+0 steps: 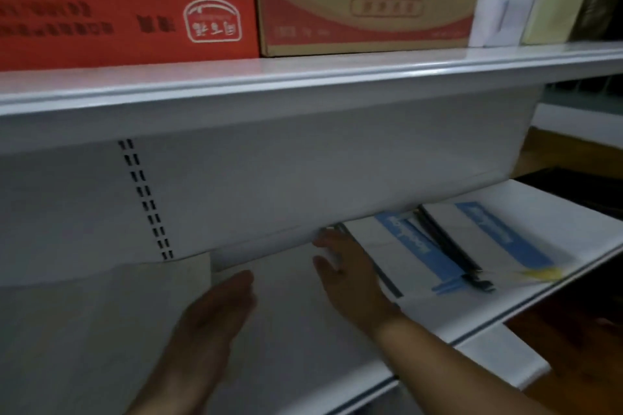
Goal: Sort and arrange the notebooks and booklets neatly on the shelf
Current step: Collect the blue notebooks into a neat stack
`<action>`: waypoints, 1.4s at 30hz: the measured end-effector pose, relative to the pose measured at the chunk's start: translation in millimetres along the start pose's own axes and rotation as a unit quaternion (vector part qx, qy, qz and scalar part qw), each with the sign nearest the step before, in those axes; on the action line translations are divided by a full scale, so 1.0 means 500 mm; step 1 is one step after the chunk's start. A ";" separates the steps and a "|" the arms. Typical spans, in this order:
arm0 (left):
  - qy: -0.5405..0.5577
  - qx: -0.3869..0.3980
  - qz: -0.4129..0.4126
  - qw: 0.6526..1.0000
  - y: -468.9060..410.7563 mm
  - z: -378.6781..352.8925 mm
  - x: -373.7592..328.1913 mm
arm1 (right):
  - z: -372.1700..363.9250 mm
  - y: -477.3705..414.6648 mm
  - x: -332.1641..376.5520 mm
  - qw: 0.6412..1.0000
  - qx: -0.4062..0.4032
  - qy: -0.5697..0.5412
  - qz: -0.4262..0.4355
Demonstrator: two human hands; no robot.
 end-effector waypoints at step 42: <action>-0.086 -0.126 -0.042 0.987 0.005 -0.101 0.062 | 0.091 0.013 -0.075 0.921 0.195 -0.321 -0.103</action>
Point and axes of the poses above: each hand's wrist, its own y-axis away from the middle knuckle, its own z-axis out of the back of the hand, x = y × z, the point moved 8 cm from there along -y, towards the middle knuckle, and after that the axes turned 1 degree about z, right-handed, at the moved point
